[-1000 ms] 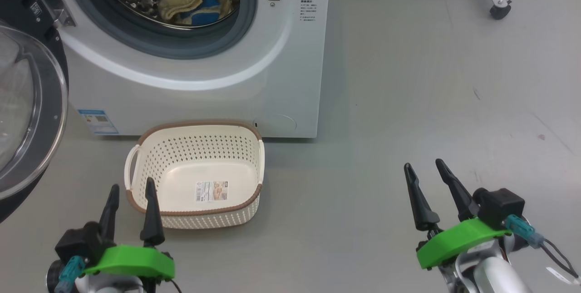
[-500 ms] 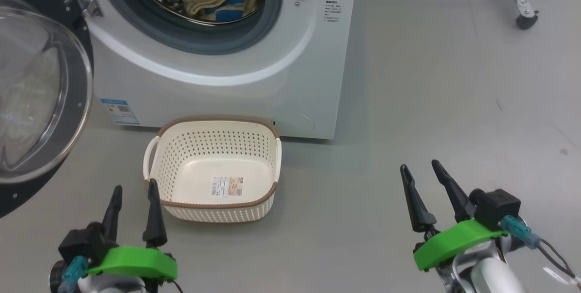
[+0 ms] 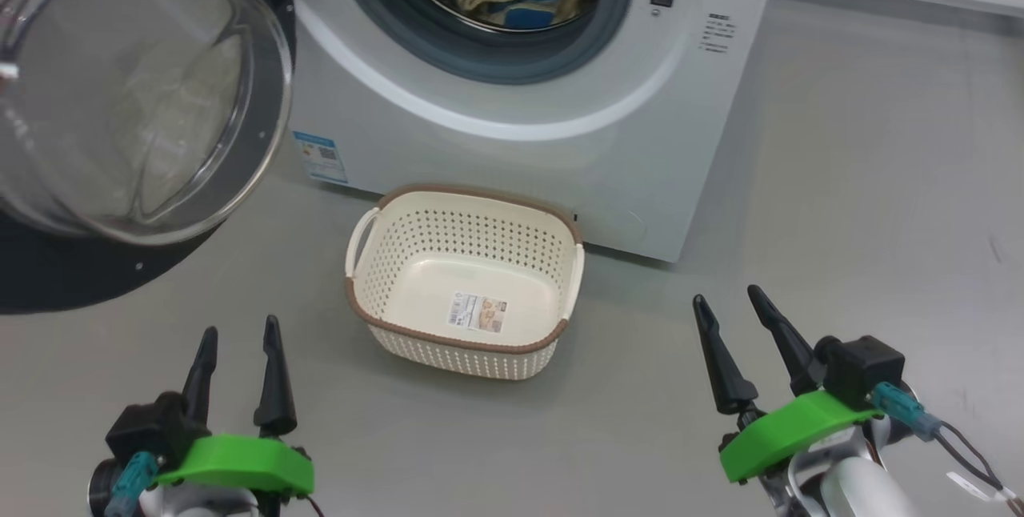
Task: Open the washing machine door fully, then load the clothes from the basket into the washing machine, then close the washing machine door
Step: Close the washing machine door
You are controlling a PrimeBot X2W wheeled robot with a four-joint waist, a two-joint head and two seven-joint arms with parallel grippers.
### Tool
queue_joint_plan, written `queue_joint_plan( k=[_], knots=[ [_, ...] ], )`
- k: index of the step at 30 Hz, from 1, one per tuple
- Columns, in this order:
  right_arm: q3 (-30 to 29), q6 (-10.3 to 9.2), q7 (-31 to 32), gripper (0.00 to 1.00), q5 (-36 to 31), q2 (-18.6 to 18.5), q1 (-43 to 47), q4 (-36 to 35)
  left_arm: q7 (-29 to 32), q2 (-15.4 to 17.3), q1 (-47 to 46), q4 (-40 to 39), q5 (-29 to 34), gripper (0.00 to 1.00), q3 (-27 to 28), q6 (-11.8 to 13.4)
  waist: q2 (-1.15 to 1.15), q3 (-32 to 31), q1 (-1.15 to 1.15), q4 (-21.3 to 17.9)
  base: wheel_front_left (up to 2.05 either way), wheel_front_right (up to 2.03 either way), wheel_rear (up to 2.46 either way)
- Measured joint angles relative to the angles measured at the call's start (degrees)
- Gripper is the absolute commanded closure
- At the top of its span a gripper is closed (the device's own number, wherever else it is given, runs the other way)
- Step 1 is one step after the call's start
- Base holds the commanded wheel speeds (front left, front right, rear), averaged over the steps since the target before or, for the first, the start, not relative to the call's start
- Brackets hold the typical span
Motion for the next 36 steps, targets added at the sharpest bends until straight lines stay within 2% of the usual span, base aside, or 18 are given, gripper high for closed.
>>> queue_joint_plan(
  k=[13, 21, 36],
  knots=[
    [0.9, 0.0, 0.0, 0.0, 1.0, 0.0, 0.0, -0.2, 0.0, 0.0, 0.0, 0.0, 0.5, 0.0, 0.1, 0.0, 0.0, -0.1, 0.0, 11.0, 0.0, 0.0, 0.0],
    [1.7, 0.0, 0.0, 0.0, 1.0, 0.0, -0.1, -0.3, 0.0, 0.1, 0.0, 0.0, 1.0, 0.0, 0.5, 0.0, 0.0, -0.4, 0.0, 16.0, 0.0, 0.0, 0.0],
    [4.5, 0.0, 0.0, 0.0, 1.0, 0.0, -3.3, 1.5, 0.0, -0.5, 0.3, -1.8, 1.0, 0.0, 3.5, 0.0, 0.0, 1.7, 0.0, 17.5, 0.0, 0.0, 0.0]
  ],
)
